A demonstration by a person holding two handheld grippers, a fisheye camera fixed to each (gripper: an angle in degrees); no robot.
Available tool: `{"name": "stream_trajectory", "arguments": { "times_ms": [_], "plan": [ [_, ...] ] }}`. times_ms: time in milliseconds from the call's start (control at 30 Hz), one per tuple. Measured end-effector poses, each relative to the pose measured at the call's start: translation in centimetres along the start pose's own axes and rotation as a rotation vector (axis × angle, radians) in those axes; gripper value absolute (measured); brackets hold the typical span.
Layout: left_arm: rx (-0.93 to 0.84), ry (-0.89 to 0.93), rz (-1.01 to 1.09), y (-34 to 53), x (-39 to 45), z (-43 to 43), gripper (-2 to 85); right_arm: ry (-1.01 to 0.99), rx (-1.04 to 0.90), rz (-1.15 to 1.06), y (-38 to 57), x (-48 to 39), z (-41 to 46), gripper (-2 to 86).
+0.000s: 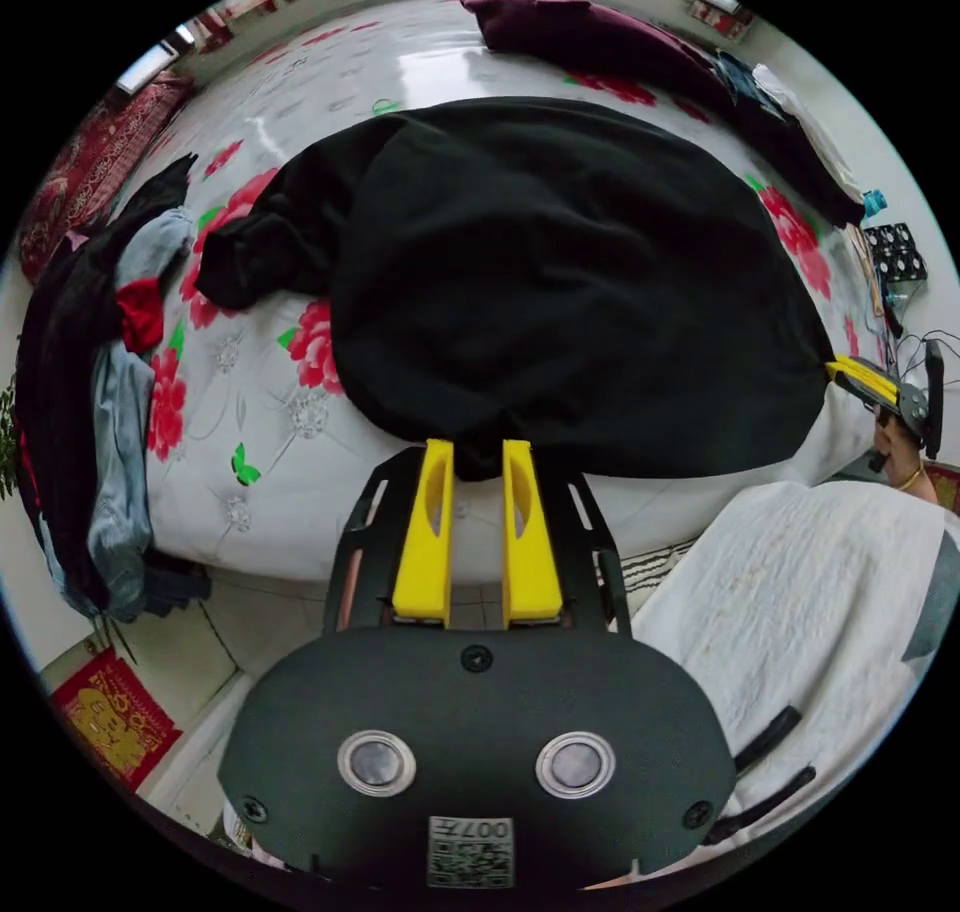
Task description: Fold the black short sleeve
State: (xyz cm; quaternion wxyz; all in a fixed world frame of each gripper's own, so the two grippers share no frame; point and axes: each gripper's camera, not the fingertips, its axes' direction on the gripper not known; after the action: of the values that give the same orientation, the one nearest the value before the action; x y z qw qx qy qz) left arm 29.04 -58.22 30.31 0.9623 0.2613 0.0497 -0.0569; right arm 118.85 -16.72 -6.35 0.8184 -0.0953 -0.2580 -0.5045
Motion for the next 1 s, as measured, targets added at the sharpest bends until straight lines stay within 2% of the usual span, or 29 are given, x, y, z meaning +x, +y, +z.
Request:
{"name": "stream_trajectory", "arguments": {
  "times_ms": [167,233,300,367,533,600,700,833,933,1000],
  "plan": [
    [0.021,0.119,0.006,0.4,-2.6,-2.4,0.4,-0.104,0.041,-0.005,0.2,0.9,-4.5,0.0],
    [0.086,0.241,-0.007,0.9,-4.8,-4.9,0.1,-0.223,0.152,0.062,0.3,3.1,-9.1,-0.1],
    [0.197,0.439,0.002,1.0,-8.4,-8.9,-0.1,-0.343,0.258,0.118,0.1,5.5,-12.9,-0.2],
    [0.244,0.529,0.034,-0.1,-11.4,-11.7,-0.2,-0.445,0.351,0.179,-0.9,8.3,-16.4,-0.2],
    [0.401,0.595,0.039,-5.7,-18.6,-21.4,-0.3,-0.612,0.589,0.262,-8.4,13.5,-27.0,-0.3],
    [0.569,0.627,0.093,-6.8,-20.6,-29.2,-0.3,-0.643,0.731,0.229,-9.9,13.8,-33.3,-0.2],
    [0.745,0.574,0.208,-5.2,-21.0,-38.5,-0.3,-0.707,0.988,0.091,-8.8,12.9,-44.4,-0.3],
    [0.872,0.458,0.369,-0.2,-19.8,-45.1,-0.1,-0.586,1.210,-0.167,-1.2,8.8,-55.1,-0.2],
    [0.887,0.396,0.447,4.2,-18.5,-45.6,0.3,-0.467,1.194,-0.314,4.8,5.6,-56.8,-0.2],
    [0.811,0.374,0.439,6.0,-17.7,-42.5,0.8,-0.393,1.119,-0.339,7.6,3.8,-55.3,-0.2]
  ]
}}
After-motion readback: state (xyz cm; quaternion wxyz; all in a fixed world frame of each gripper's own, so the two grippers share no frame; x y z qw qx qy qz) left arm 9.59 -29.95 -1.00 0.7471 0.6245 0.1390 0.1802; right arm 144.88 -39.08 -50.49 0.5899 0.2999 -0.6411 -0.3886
